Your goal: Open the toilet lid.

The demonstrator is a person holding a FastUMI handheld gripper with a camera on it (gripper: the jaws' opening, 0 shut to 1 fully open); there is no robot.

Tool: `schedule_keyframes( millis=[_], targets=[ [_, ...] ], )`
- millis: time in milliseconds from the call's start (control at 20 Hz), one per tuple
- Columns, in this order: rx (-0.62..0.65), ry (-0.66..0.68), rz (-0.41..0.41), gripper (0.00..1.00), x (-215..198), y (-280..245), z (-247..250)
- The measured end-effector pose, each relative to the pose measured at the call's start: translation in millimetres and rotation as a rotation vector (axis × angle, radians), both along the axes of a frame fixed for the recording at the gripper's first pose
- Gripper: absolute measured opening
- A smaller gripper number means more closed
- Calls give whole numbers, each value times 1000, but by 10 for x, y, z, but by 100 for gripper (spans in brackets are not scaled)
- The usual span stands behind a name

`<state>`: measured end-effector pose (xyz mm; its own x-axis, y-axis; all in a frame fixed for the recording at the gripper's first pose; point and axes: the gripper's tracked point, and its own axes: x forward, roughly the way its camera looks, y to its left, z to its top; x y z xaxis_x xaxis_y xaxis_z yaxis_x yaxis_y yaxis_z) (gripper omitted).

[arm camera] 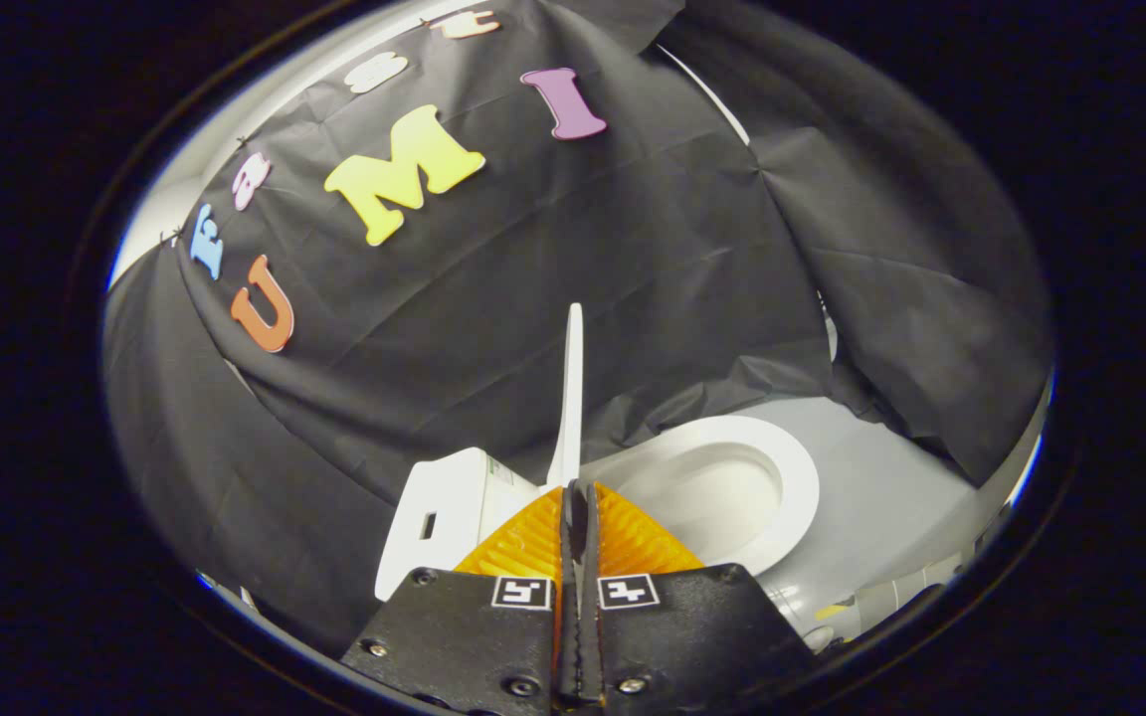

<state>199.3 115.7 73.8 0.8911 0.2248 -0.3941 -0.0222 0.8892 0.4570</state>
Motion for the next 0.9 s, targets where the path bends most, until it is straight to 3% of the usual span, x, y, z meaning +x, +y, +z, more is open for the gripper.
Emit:
schedule_keyframes(
  millis=[900],
  targets=[
    [-164,-110,132,4,-95,1087,331]
  ],
)
